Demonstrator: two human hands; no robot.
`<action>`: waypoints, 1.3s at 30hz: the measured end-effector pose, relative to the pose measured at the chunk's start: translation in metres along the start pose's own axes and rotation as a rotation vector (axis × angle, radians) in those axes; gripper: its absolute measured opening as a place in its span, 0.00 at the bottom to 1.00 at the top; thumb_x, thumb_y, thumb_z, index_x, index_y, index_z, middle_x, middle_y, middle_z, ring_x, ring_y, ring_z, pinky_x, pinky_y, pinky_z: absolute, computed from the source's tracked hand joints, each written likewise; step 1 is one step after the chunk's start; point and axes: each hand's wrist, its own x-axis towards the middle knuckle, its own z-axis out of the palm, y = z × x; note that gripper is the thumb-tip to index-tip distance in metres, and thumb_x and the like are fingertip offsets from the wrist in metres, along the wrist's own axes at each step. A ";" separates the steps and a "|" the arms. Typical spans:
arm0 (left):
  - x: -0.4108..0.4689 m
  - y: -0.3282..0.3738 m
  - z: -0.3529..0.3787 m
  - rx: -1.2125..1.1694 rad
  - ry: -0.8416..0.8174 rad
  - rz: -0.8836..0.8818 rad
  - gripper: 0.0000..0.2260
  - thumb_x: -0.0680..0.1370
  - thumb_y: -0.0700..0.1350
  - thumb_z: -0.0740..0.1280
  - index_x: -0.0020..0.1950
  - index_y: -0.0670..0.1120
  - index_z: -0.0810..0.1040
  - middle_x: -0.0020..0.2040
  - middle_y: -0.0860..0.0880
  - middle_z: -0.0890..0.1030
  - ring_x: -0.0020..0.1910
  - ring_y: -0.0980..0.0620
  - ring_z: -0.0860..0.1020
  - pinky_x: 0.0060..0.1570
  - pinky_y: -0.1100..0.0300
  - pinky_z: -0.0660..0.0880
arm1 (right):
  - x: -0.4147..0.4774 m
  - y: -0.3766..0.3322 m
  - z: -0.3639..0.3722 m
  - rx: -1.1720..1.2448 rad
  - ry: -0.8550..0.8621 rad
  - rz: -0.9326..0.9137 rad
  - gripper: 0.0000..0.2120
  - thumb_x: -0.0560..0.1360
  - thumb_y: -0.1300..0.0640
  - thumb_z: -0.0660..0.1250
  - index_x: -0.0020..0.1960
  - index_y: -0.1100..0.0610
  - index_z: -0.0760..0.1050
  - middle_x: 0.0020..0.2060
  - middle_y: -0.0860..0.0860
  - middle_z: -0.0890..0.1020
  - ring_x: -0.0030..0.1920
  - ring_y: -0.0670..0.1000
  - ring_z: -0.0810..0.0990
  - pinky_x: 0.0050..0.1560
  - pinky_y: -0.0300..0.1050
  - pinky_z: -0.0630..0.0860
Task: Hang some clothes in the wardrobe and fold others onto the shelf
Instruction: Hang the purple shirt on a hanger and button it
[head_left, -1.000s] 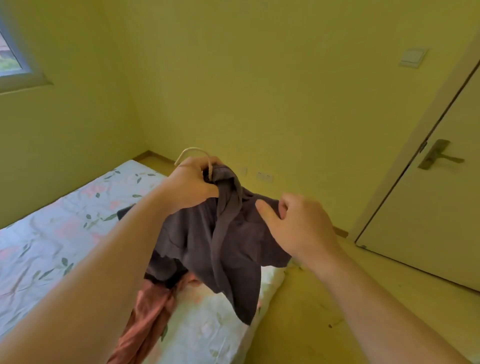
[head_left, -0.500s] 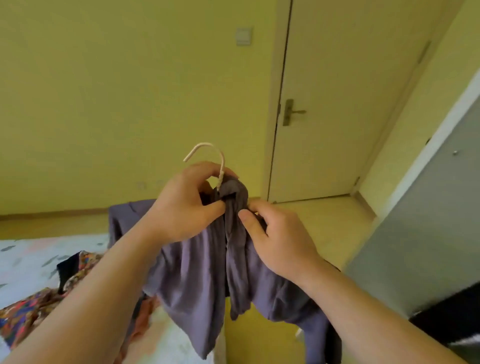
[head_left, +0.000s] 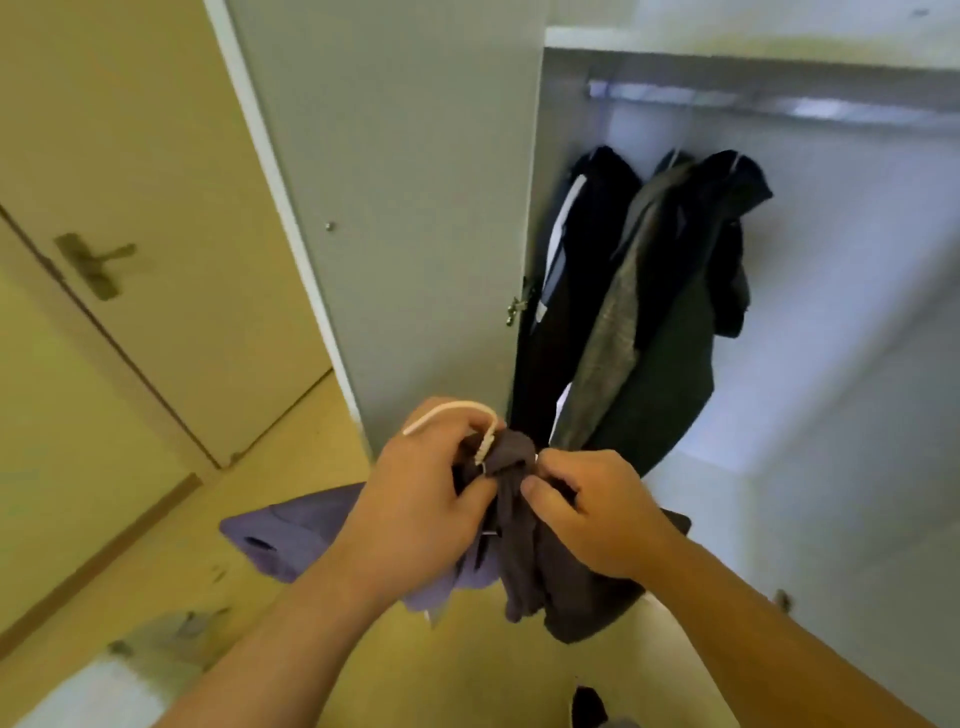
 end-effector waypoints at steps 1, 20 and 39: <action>0.009 0.007 0.013 -0.017 -0.038 0.022 0.14 0.72 0.40 0.72 0.52 0.55 0.74 0.50 0.64 0.72 0.49 0.69 0.72 0.48 0.78 0.65 | -0.009 0.012 -0.011 -0.036 0.009 0.038 0.28 0.75 0.31 0.49 0.44 0.50 0.78 0.36 0.43 0.80 0.38 0.48 0.78 0.46 0.42 0.77; 0.197 0.170 0.262 -0.300 -0.379 0.234 0.18 0.68 0.43 0.78 0.46 0.57 0.72 0.42 0.53 0.76 0.36 0.57 0.75 0.37 0.67 0.70 | -0.111 0.195 -0.187 -0.274 0.478 0.555 0.13 0.81 0.41 0.56 0.47 0.47 0.74 0.34 0.42 0.75 0.35 0.44 0.74 0.36 0.40 0.71; 0.392 0.218 0.439 -0.427 -0.288 0.462 0.10 0.70 0.34 0.76 0.49 0.41 0.87 0.52 0.50 0.83 0.48 0.58 0.80 0.54 0.77 0.71 | -0.034 0.310 -0.289 -0.422 0.708 1.002 0.13 0.84 0.45 0.54 0.59 0.50 0.73 0.48 0.52 0.82 0.47 0.60 0.81 0.41 0.50 0.74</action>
